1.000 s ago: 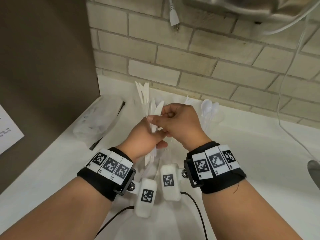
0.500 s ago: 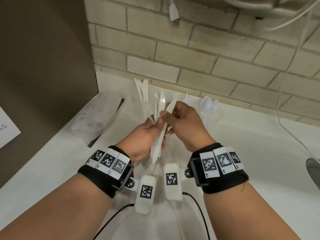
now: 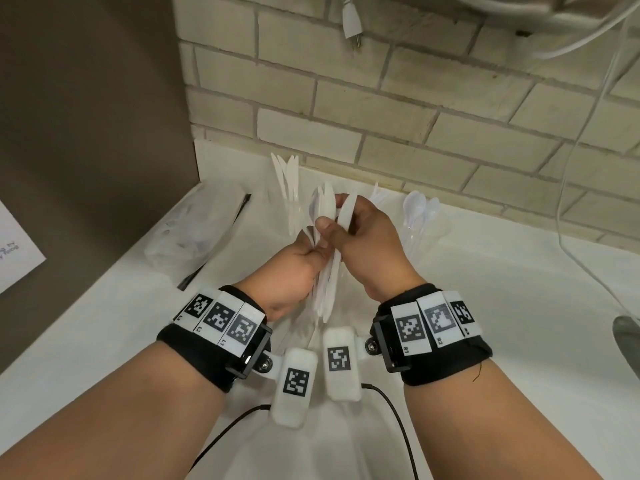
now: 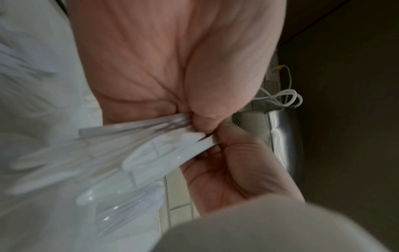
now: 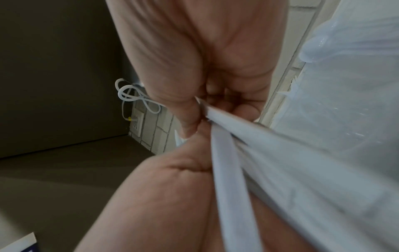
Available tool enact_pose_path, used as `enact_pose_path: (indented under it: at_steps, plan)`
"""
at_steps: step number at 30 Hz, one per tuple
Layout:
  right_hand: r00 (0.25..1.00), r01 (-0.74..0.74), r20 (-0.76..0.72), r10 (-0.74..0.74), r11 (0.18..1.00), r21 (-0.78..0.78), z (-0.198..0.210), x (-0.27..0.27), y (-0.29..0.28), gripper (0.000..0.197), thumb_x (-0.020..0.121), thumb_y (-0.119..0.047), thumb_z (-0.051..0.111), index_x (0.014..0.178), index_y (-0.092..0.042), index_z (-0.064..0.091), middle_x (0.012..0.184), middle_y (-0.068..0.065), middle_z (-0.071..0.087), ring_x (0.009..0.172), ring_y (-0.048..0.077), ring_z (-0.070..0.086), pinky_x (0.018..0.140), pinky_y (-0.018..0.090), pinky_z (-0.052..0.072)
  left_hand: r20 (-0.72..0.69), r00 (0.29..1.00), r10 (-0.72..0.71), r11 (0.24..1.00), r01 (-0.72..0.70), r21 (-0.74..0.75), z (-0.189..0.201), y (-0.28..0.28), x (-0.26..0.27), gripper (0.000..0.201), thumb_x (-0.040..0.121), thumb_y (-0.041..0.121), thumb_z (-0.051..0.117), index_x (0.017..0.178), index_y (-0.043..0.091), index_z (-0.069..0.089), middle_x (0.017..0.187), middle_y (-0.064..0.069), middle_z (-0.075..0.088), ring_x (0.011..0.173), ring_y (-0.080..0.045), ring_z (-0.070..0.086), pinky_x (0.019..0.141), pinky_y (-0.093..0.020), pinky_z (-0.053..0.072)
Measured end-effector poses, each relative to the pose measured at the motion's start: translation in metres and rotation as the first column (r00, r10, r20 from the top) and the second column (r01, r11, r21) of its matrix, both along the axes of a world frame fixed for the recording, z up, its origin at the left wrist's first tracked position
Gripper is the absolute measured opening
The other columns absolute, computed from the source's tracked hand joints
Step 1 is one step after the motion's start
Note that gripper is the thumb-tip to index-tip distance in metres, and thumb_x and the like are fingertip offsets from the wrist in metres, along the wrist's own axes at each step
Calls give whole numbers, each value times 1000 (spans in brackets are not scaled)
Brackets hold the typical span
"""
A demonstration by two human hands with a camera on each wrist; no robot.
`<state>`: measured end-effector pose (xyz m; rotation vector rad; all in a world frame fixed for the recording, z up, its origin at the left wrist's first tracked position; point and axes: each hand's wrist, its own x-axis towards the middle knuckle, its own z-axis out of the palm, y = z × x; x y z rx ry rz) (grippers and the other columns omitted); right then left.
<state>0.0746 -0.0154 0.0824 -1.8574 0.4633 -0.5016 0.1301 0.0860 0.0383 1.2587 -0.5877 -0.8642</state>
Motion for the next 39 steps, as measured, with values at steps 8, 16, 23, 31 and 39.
enact_pose_path:
  at_steps: [8, 16, 23, 31, 39]
  plan:
    - [1000, -1, -16, 1, 999, 38, -3, -1, -4, 14, 89, -18, 65, 98, -22, 55, 104, 8, 68, 99, 22, 66, 92, 45, 53, 50, 998, 26, 1000, -26, 13, -6, -2, -1, 30, 101, 29, 36, 129, 20, 42, 133, -1, 55, 131, -12, 45, 114, -32, 30]
    - [999, 1, -38, 0, 999, 38, -7, -1, -4, 13, 94, -20, 57, 107, -20, 55, 108, 5, 68, 102, 22, 65, 94, 44, 52, -97, 995, 38, 999, -34, 40, 0, -4, -5, 42, 102, 28, 36, 141, 10, 35, 129, -23, 55, 115, -28, 59, 100, -41, 46]
    - [1000, 18, -4, -18, 999, 43, -7, 0, -4, 11, 91, -22, 62, 101, -24, 56, 105, 3, 69, 100, 21, 66, 93, 42, 53, -160, 987, 32, 999, -27, 37, -4, -5, -2, 64, 87, 47, 55, 138, 12, 40, 136, -14, 55, 128, -25, 50, 112, -50, 33]
    - [1000, 4, 9, -4, 997, 74, -7, 0, -1, 27, 92, -32, 52, 113, -17, 58, 110, 6, 68, 104, 26, 66, 96, 49, 51, -412, 899, -147, 983, 88, -158, -5, 0, 1, 48, 97, 41, 39, 133, 14, 53, 110, -16, 59, 89, -27, 57, 86, -42, 44]
    - [1000, 0, -12, 1, 998, 58, -10, -1, 0, 19, 100, -26, 46, 114, -19, 55, 110, 5, 68, 105, 24, 65, 97, 47, 50, -393, 912, -117, 991, 79, -111, -7, -3, 1, 48, 94, 49, 43, 131, 19, 52, 88, -5, 53, 73, -18, 49, 65, -33, 39]
